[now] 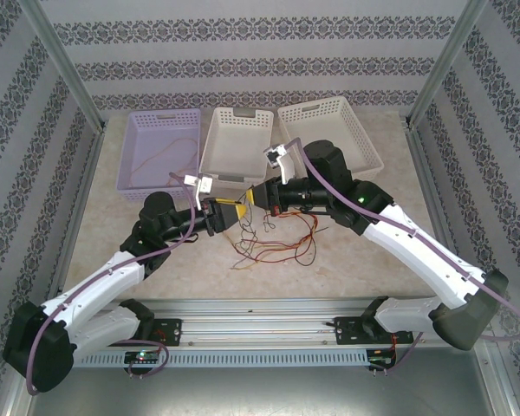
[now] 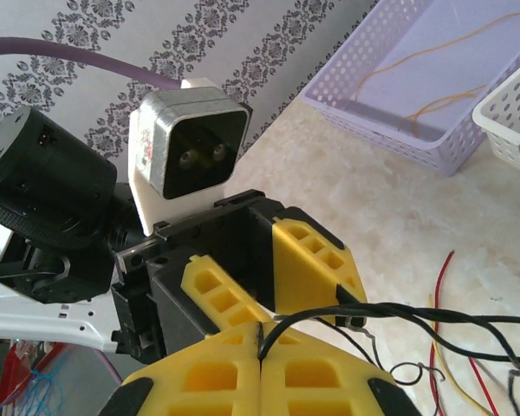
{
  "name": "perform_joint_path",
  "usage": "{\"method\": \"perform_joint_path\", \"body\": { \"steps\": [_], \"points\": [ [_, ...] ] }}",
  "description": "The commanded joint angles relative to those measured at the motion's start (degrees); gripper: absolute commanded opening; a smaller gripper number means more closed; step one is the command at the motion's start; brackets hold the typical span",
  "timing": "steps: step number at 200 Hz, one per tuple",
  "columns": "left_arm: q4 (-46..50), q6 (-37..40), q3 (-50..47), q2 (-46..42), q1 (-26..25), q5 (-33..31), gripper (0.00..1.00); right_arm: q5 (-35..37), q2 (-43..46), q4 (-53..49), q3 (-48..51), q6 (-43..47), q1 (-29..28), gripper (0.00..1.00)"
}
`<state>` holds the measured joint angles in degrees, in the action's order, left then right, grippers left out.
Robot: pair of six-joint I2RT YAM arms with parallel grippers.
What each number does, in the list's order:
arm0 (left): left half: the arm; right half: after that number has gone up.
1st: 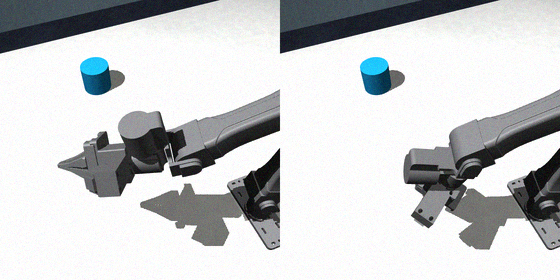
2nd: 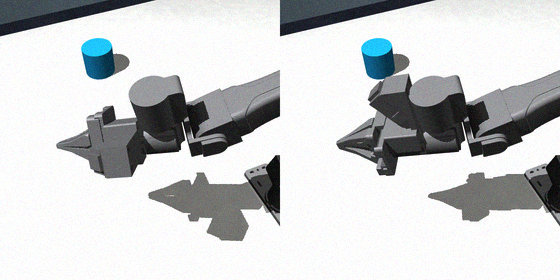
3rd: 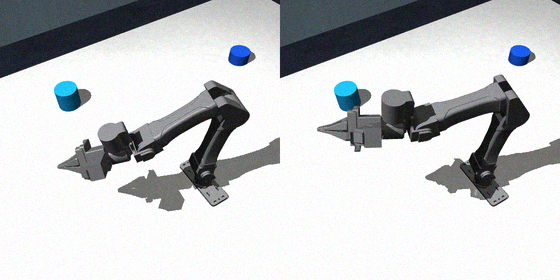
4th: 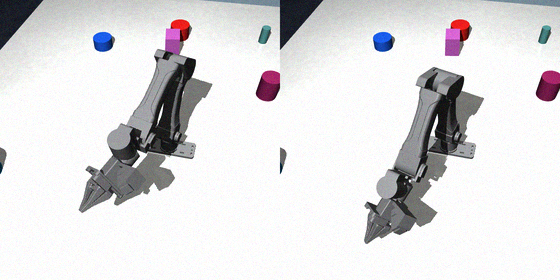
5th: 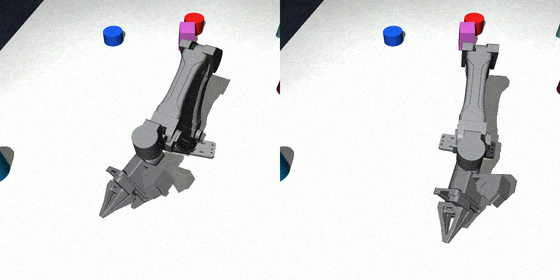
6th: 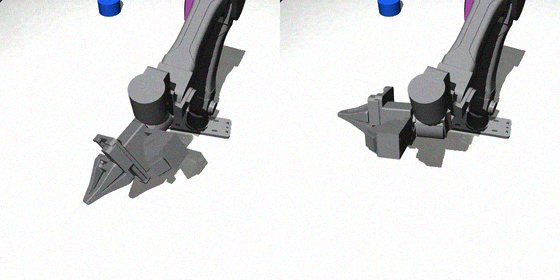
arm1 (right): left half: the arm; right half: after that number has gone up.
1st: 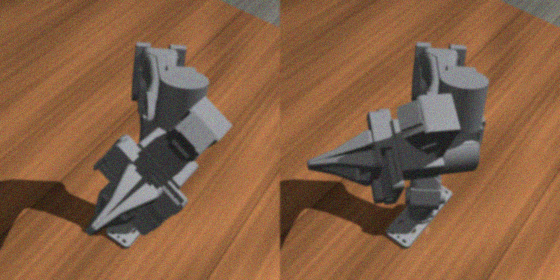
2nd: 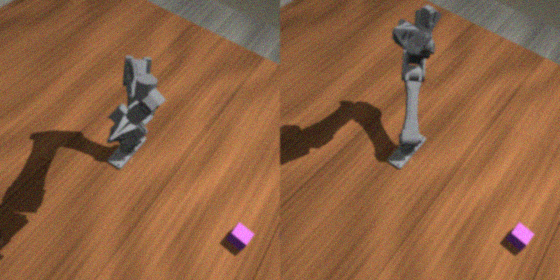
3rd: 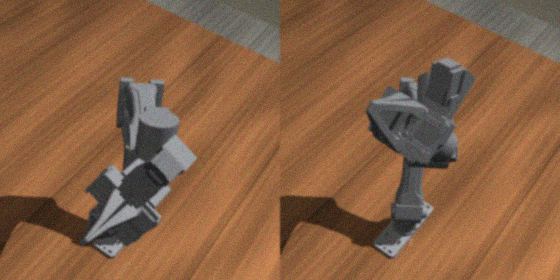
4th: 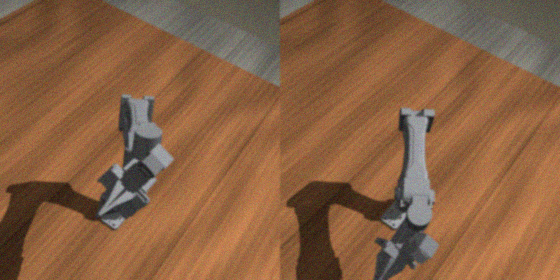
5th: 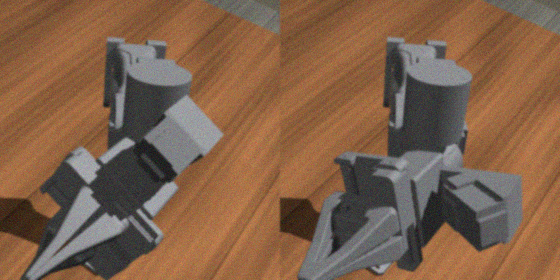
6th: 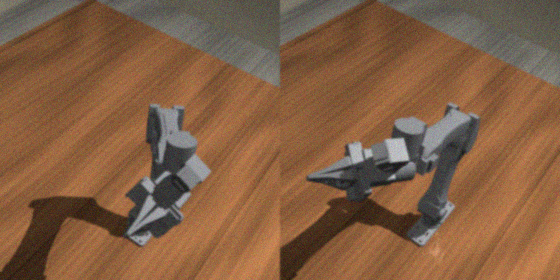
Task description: Untangle the cables
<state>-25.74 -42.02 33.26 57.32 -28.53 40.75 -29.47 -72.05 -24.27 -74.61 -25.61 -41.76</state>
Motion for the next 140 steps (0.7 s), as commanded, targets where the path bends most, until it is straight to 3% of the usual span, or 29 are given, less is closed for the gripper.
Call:
{"method": "perform_joint_path", "body": {
  "steps": [1,30,55,113,140],
  "points": [
    [-0.18,1.43,-0.04,-1.10,-0.66,0.81,0.26,-0.87,0.40,0.46,1.51,-0.37,-0.08,0.00],
    [1.81,1.70,0.04,-2.49,-0.65,-0.05,0.00,-0.17,1.18,-0.55,2.81,0.15,0.07,0.00],
    [6.23,2.55,-0.04,-6.08,-0.65,-2.96,0.00,0.38,2.84,-1.12,5.38,0.47,0.74,0.00],
    [33.16,5.76,7.96,-12.26,-0.39,-25.18,0.00,-0.66,7.85,-2.51,13.42,0.51,6.51,0.00],
    [41.64,6.79,12.34,-12.90,1.04,-29.85,0.00,2.66,11.25,-4.17,15.66,0.50,9.86,0.00]
  ]
}}
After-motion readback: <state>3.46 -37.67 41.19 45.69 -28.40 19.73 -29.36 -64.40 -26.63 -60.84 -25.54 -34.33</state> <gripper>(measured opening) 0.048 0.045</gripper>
